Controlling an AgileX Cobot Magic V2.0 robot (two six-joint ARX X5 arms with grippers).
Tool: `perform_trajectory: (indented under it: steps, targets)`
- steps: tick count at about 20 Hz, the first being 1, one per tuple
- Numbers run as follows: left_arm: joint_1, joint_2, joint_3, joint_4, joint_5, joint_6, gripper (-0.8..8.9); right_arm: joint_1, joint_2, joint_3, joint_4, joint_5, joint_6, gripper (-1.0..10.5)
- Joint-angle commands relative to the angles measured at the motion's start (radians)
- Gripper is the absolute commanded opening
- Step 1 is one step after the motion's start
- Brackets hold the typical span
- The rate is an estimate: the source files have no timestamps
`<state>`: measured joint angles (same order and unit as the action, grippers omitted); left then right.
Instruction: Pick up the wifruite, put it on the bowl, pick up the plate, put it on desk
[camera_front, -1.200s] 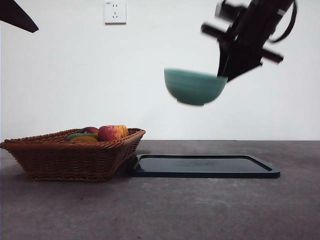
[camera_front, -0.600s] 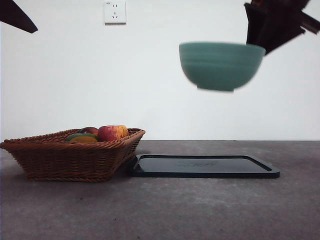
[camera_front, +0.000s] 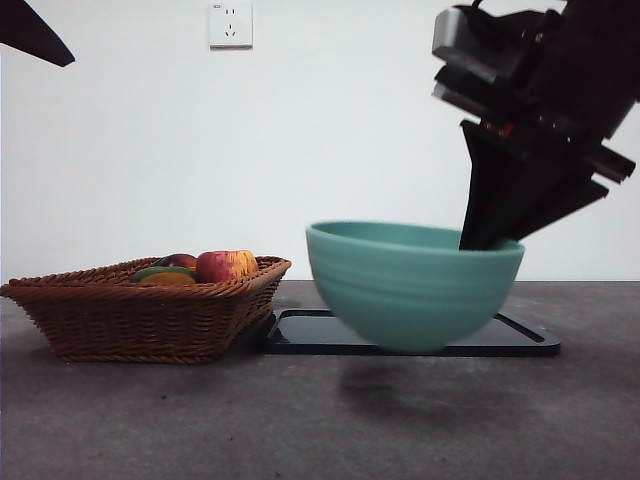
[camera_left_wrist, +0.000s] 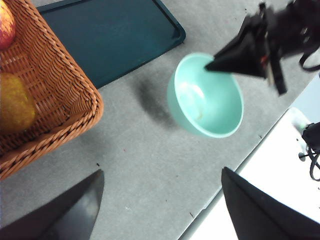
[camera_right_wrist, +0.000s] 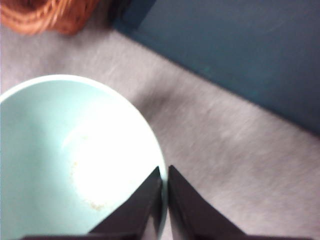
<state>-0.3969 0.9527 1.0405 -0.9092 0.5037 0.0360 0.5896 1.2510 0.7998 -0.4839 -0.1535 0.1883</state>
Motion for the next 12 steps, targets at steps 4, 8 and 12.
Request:
perform_trajectory:
  steps: [4,8,12]
  targets:
    - [-0.004,0.007,0.02,0.004,0.006,0.005,3.75,0.011,0.071,-0.033,0.086,0.006,0.038,0.1]
    - [-0.004,0.007,0.02,0.002,0.006,0.005,3.75,0.011,0.129,-0.034,0.111,0.021,0.037,0.1]
    - [-0.004,0.007,0.02,-0.007,0.006,0.005,3.75,0.011,0.147,-0.034,0.114,0.024,0.037,0.1]
